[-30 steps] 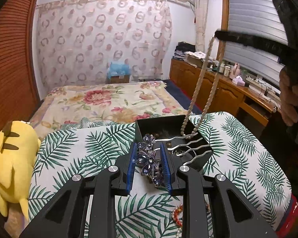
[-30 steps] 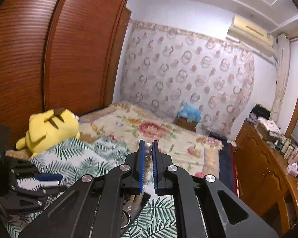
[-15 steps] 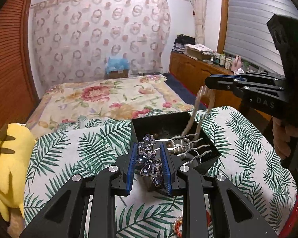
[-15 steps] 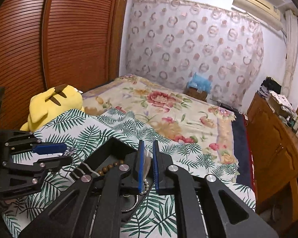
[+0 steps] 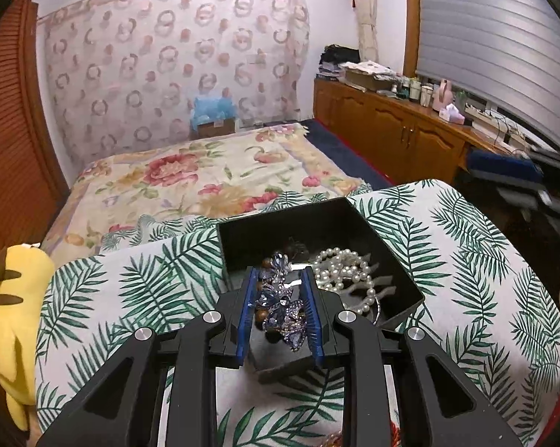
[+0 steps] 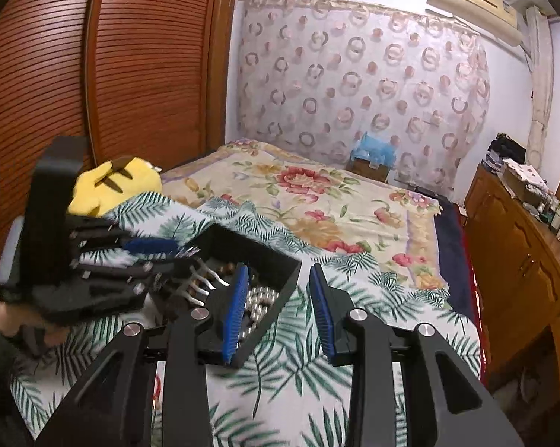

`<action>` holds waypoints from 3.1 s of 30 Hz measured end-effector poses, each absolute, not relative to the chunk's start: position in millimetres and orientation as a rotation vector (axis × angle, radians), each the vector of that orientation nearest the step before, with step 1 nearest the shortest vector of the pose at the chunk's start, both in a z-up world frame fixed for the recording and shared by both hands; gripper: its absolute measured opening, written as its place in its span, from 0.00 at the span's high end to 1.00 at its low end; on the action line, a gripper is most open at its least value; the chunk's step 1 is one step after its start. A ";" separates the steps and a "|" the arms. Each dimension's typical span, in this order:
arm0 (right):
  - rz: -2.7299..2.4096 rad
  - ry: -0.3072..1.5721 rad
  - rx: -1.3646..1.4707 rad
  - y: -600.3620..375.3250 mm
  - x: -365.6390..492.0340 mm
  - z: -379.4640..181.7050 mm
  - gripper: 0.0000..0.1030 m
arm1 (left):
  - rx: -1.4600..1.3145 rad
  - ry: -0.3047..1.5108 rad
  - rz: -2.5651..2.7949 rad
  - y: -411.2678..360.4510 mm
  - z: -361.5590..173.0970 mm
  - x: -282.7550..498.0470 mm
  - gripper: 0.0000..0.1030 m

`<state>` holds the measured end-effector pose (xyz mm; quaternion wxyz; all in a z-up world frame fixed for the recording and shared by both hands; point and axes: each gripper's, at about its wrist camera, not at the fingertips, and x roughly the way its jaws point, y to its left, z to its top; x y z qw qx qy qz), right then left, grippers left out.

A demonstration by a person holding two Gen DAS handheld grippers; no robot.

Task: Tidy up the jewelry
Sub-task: 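Lower the pearl necklace into the box with the right tool while the left tool drops the brooch in, then withdraw both tools from the box back over the remaining jewelry, then grasp the red string bracelet with the left tool while the right tool grasps the green jade bangle, then carry the red bracelet and jade bangle into the black box and open both tools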

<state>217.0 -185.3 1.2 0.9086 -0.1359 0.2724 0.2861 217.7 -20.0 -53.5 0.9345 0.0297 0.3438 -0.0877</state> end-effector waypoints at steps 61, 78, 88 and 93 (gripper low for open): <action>0.649 0.857 -0.253 -220.8 110.1 -110.4 0.89 | 0.091 0.831 -0.364 -25.5 -91.2 123.9 0.92; 0.590 0.810 -0.282 -219.4 104.4 -104.6 0.92 | 0.014 0.650 -0.299 -10.1 -39.3 99.7 0.92; 0.588 0.692 -0.262 -227.4 108.8 -60.9 0.92 | -0.033 0.602 -0.280 0.5 -29.0 101.0 0.92; 0.593 0.649 -0.277 -219.7 129.8 -43.7 0.92 | -0.034 0.591 -0.274 1.0 -23.8 112.9 0.92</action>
